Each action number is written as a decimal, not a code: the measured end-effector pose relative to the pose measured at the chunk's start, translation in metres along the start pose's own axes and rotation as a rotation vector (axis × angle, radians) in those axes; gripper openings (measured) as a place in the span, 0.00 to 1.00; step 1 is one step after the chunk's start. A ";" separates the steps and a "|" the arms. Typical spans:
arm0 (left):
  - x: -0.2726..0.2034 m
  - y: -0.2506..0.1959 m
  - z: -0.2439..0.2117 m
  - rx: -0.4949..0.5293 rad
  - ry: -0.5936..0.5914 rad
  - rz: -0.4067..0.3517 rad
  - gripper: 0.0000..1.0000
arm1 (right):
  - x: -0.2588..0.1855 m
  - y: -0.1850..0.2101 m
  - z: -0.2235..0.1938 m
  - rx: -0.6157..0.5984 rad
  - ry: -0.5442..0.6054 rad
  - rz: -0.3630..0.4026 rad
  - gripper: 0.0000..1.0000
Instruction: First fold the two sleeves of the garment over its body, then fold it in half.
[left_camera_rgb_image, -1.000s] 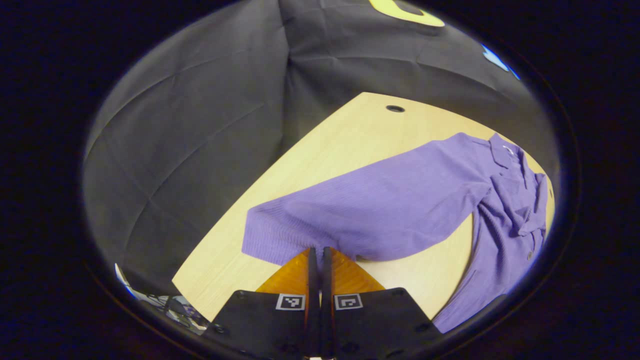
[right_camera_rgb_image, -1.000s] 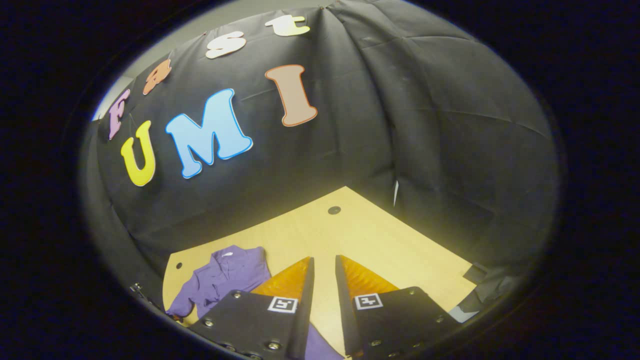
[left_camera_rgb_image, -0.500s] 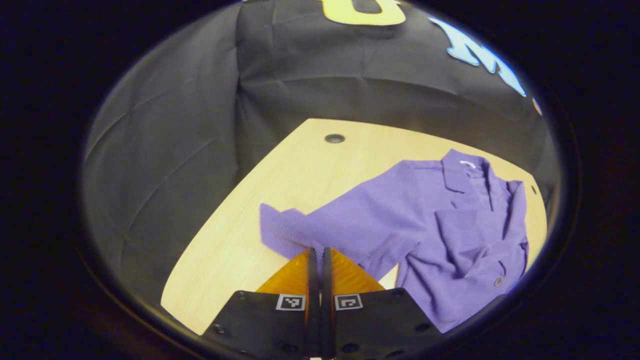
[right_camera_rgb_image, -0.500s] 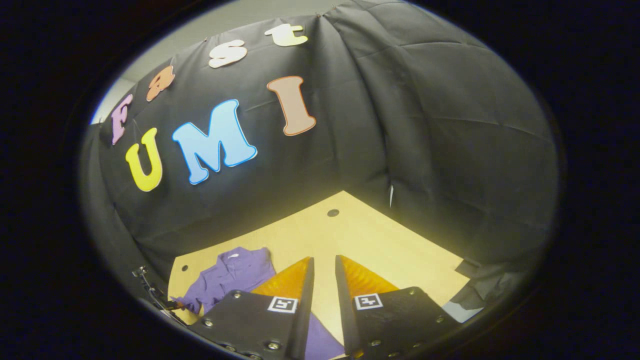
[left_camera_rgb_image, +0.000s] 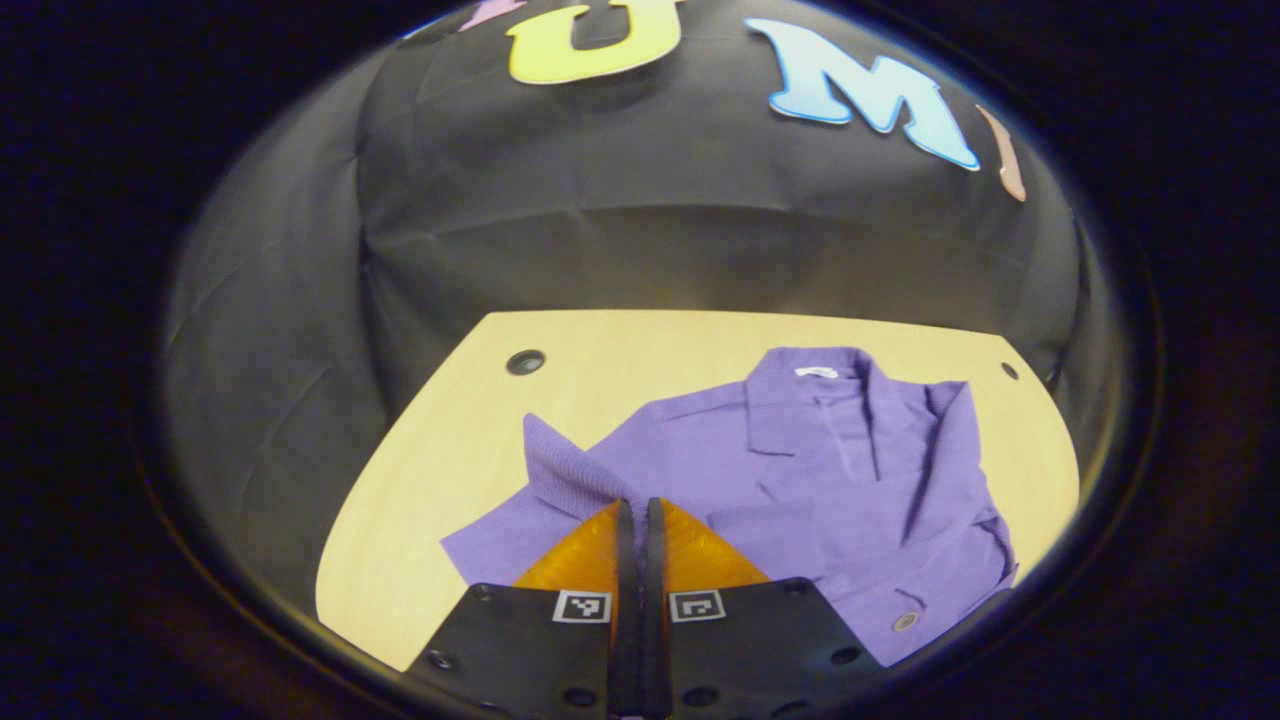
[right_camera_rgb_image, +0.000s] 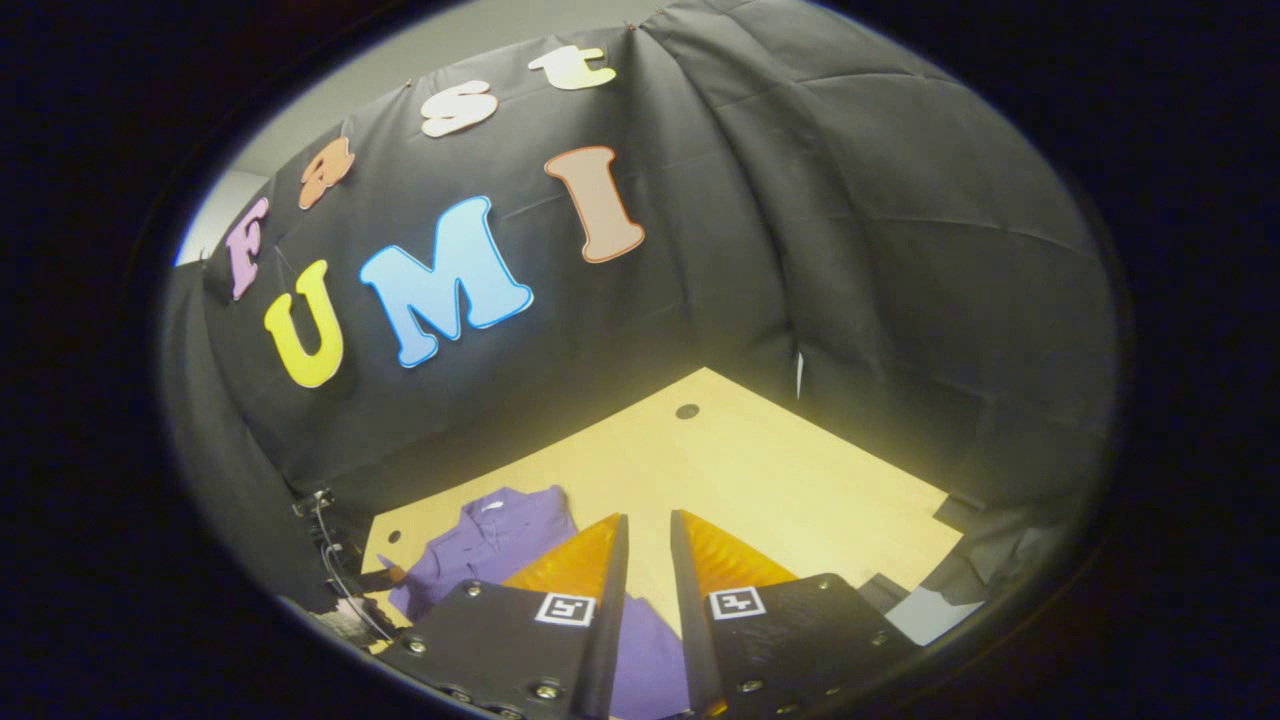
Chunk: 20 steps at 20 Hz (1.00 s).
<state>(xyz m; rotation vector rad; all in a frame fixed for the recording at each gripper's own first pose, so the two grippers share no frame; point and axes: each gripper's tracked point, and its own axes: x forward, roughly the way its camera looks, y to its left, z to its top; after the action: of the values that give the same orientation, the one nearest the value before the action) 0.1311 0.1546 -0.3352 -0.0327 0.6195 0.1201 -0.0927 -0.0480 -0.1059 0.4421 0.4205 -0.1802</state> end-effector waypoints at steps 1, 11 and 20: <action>0.005 -0.014 0.004 0.012 -0.006 -0.021 0.07 | 0.000 0.002 0.000 0.003 0.001 0.006 0.27; 0.017 -0.158 0.058 0.017 -0.081 -0.208 0.06 | 0.013 -0.001 0.006 0.010 0.029 0.044 0.27; 0.020 -0.272 0.061 0.026 -0.040 -0.348 0.06 | 0.027 -0.017 0.014 0.033 0.041 0.040 0.27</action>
<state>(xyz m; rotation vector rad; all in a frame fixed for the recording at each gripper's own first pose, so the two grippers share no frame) 0.2156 -0.1088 -0.2987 -0.1116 0.5673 -0.2240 -0.0675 -0.0721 -0.1127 0.4870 0.4487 -0.1401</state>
